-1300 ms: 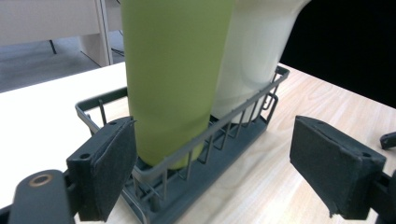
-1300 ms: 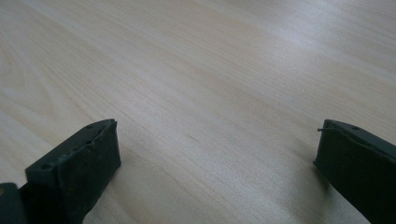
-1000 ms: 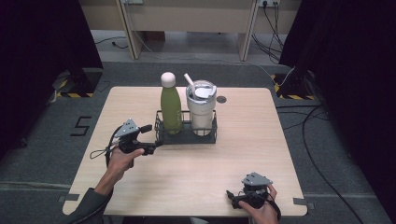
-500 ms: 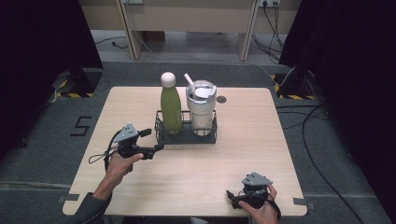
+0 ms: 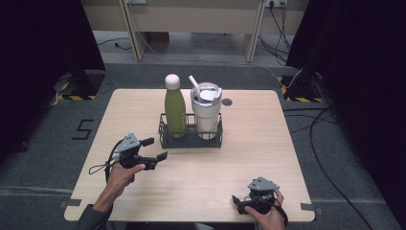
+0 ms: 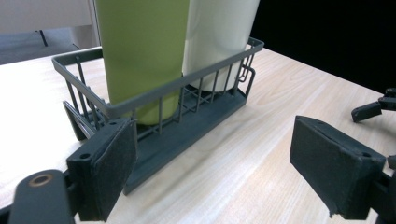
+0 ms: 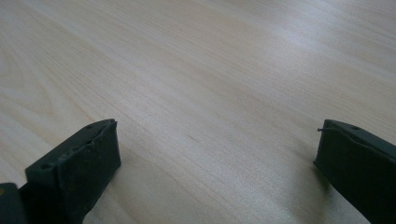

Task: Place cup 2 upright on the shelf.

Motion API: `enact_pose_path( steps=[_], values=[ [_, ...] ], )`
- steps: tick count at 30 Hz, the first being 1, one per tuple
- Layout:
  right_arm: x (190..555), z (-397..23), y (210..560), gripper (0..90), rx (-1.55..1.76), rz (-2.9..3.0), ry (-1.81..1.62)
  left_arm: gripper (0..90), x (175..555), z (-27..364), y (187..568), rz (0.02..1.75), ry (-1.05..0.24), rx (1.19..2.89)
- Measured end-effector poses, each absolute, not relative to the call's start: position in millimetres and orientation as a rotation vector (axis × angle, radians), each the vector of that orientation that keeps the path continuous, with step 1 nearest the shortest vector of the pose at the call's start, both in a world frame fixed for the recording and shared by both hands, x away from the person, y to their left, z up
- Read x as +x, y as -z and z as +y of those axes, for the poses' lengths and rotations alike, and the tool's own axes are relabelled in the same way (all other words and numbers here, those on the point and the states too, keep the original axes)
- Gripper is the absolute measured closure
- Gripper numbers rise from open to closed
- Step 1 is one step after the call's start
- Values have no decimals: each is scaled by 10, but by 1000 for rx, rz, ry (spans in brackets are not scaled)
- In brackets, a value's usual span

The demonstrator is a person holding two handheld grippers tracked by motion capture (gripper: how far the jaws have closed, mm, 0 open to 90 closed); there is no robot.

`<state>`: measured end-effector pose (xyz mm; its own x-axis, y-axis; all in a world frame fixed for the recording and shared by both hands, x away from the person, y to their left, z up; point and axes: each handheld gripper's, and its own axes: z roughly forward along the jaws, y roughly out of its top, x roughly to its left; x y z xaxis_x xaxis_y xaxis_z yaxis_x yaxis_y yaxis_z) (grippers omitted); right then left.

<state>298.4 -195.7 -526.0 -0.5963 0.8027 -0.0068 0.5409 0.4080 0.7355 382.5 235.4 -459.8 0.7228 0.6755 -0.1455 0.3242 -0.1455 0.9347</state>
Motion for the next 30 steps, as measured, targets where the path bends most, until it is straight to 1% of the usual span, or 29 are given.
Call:
enact_pose_path(
  steps=[30],
  values=[
    [2984, -1957, 5260, 4, 1158, 2309, -1008, 147, 3539, 2316, 4919, 780, -328, 1813]
  ],
)
